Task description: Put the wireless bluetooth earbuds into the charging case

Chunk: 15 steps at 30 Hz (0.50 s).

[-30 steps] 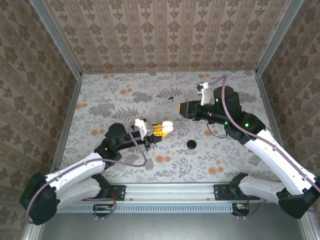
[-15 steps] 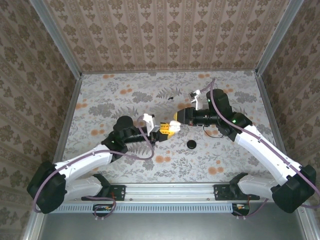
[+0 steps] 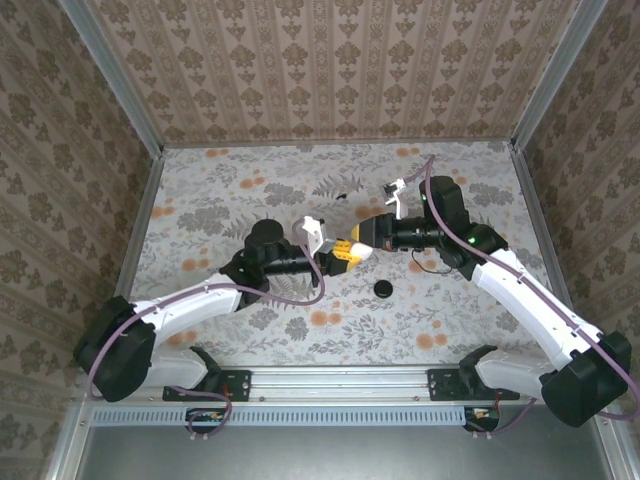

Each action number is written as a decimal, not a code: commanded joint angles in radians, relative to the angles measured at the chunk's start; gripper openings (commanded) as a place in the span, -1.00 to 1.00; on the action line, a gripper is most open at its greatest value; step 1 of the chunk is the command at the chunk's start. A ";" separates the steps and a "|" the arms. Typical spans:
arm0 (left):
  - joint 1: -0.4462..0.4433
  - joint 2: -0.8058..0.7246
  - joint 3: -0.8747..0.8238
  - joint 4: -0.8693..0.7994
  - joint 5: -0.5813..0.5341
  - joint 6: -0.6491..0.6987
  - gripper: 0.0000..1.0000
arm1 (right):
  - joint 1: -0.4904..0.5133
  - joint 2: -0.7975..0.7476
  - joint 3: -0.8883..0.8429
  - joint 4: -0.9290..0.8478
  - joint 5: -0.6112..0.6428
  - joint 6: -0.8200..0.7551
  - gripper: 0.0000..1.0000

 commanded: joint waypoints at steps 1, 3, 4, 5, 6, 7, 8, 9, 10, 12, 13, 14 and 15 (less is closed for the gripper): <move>0.019 0.014 0.051 0.057 -0.009 -0.039 -1.00 | 0.004 -0.016 -0.003 -0.044 -0.052 -0.020 -0.54; 0.027 0.015 0.059 0.058 -0.009 -0.055 -1.00 | 0.004 -0.017 -0.001 -0.064 -0.036 -0.028 -0.54; 0.032 0.017 0.063 0.060 -0.010 -0.066 -1.00 | 0.004 -0.019 -0.001 -0.071 -0.028 -0.031 -0.54; 0.037 0.018 0.067 0.064 -0.009 -0.082 -1.00 | 0.004 -0.019 -0.001 -0.077 -0.015 -0.035 -0.54; 0.044 0.020 0.074 0.069 -0.009 -0.105 -1.00 | 0.004 -0.019 -0.001 -0.082 0.000 -0.038 -0.55; 0.049 0.022 0.081 0.074 -0.008 -0.126 -1.00 | 0.004 -0.019 -0.004 -0.084 0.019 -0.039 -0.57; 0.058 0.023 0.088 0.080 -0.009 -0.161 -1.00 | 0.004 -0.019 -0.008 -0.078 0.044 -0.034 -0.59; 0.068 0.026 0.094 0.090 -0.009 -0.194 -1.00 | 0.004 -0.016 -0.014 -0.065 0.061 -0.024 -0.59; 0.077 0.028 0.098 0.099 -0.009 -0.224 -1.00 | 0.004 -0.013 -0.015 -0.054 0.070 -0.015 -0.59; 0.103 0.025 0.099 0.105 -0.009 -0.281 -1.00 | 0.004 -0.007 0.000 -0.039 0.080 -0.001 -0.56; 0.115 0.021 0.096 0.105 -0.011 -0.299 -1.00 | 0.004 -0.009 0.014 -0.041 0.088 -0.001 -0.51; 0.131 0.014 0.086 0.103 -0.011 -0.317 -1.00 | 0.004 -0.016 0.034 -0.053 0.104 -0.010 -0.49; 0.146 0.007 0.078 0.097 -0.016 -0.332 -1.00 | 0.004 -0.025 0.053 -0.068 0.129 -0.020 -0.48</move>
